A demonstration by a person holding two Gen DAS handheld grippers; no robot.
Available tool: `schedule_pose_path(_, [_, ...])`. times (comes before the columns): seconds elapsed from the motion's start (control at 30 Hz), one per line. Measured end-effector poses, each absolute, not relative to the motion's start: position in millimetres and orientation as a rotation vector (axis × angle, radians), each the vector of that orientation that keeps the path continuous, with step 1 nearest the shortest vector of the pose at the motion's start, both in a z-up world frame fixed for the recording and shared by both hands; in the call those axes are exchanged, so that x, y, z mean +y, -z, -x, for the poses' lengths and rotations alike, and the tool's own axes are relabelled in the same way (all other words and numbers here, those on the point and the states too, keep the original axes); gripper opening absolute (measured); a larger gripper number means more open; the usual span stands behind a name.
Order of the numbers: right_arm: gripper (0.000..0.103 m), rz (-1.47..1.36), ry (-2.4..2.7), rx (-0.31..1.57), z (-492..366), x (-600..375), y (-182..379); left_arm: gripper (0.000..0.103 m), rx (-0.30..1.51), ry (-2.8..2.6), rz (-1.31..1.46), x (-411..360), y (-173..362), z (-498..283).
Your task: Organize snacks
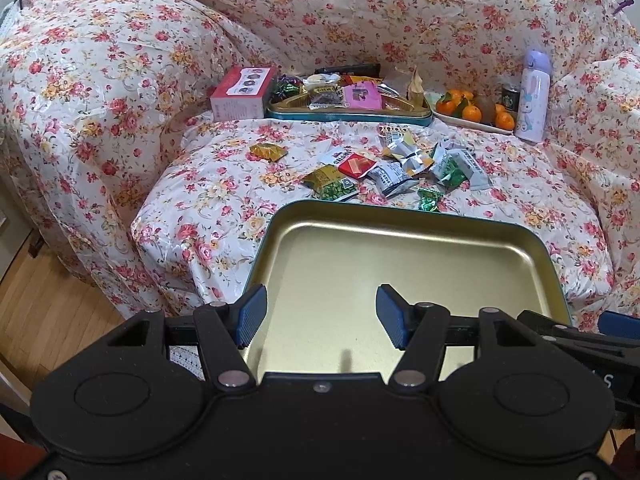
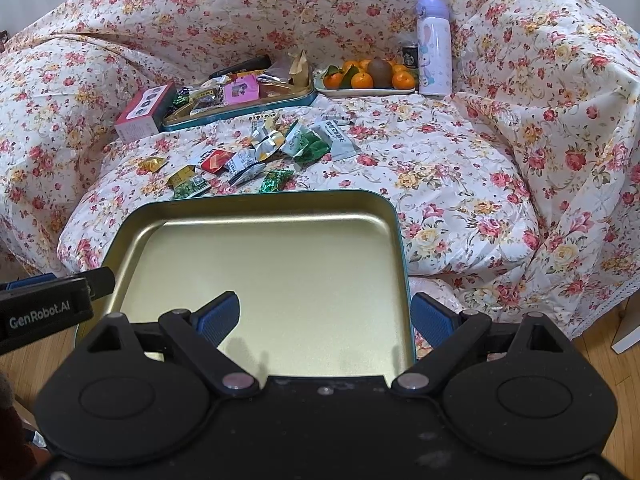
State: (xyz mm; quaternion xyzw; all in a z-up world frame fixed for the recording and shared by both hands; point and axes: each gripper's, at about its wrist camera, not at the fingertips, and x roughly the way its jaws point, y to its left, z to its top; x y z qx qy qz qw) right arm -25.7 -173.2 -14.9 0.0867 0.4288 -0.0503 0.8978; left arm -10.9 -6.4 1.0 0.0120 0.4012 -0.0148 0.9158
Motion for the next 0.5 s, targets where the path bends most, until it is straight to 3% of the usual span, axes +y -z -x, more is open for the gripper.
schedule_pose_path(0.5, [0.097,-0.176,0.1,0.893,26.0,-171.4,17.1,0.064,0.859,0.043,-0.024,-7.1,3.4,10.2])
